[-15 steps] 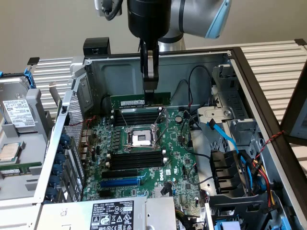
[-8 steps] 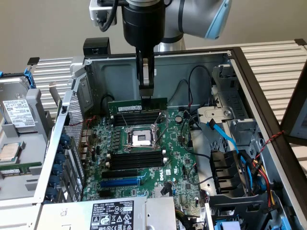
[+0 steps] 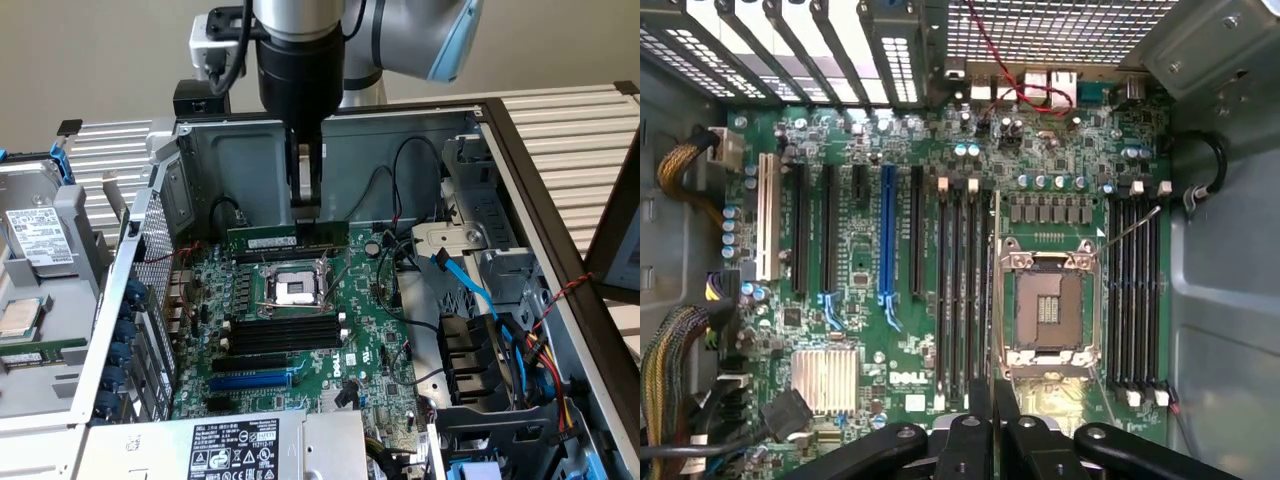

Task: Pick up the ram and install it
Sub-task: 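Insert the ram into the slot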

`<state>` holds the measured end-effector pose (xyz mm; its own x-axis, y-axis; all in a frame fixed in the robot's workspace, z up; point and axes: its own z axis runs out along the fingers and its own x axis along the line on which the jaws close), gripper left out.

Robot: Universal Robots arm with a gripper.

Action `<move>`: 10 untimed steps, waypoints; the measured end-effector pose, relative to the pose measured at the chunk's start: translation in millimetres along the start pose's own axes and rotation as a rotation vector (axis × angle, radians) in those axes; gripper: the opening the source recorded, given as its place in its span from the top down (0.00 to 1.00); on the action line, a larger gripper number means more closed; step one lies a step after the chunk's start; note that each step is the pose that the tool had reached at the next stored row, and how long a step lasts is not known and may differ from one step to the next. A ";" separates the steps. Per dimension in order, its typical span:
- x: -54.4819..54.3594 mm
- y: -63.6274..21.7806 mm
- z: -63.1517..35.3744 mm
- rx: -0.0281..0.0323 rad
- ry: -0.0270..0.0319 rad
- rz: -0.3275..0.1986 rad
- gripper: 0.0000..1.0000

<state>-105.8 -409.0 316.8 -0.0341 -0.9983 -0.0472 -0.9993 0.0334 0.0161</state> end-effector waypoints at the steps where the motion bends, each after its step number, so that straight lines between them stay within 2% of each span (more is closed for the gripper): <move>1: 1.6 -0.1 1.6 0.0000 -0.0001 0.000 0.87; 7: 18.3 -0.8 11.8 0.0001 -0.0001 0.001 0.87; 10: 22.9 -1.1 17.1 0.0002 -0.0003 0.001 0.87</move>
<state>-105.8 -431.1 298.6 -0.0356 -0.9982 -0.0475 -0.9993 0.0349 0.0159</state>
